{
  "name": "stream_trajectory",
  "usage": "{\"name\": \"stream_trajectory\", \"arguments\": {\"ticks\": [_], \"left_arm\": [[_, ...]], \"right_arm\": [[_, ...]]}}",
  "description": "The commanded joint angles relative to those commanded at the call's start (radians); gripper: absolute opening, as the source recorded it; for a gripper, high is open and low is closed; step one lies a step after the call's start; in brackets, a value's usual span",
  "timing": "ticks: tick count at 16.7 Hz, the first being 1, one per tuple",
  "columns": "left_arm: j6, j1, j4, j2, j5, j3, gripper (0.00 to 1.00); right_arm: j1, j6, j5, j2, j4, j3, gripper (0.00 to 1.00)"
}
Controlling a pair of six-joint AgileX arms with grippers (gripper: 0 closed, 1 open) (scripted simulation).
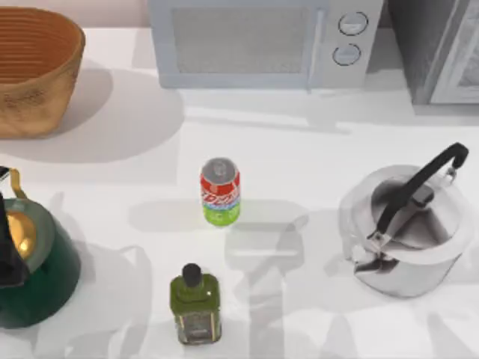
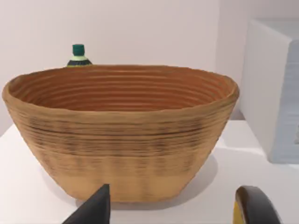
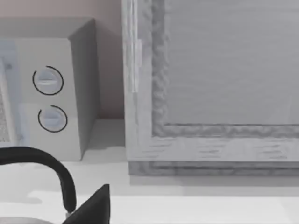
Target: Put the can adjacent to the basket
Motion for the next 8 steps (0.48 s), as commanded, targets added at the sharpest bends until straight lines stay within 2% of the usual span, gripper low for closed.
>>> {"name": "stream_trajectory", "arguments": {"ticks": [4, 8], "left_arm": [[0.003, -0.010, -0.019, 0.029, 0.002, 0.028, 1.00], [0.019, -0.063, -0.131, 0.209, 0.006, 0.193, 1.00]], "right_arm": [[0.000, 0.000, 0.000, 0.000, 0.000, 0.000, 1.00], [0.000, 0.000, 0.000, 0.000, 0.000, 0.000, 1.00]]}}
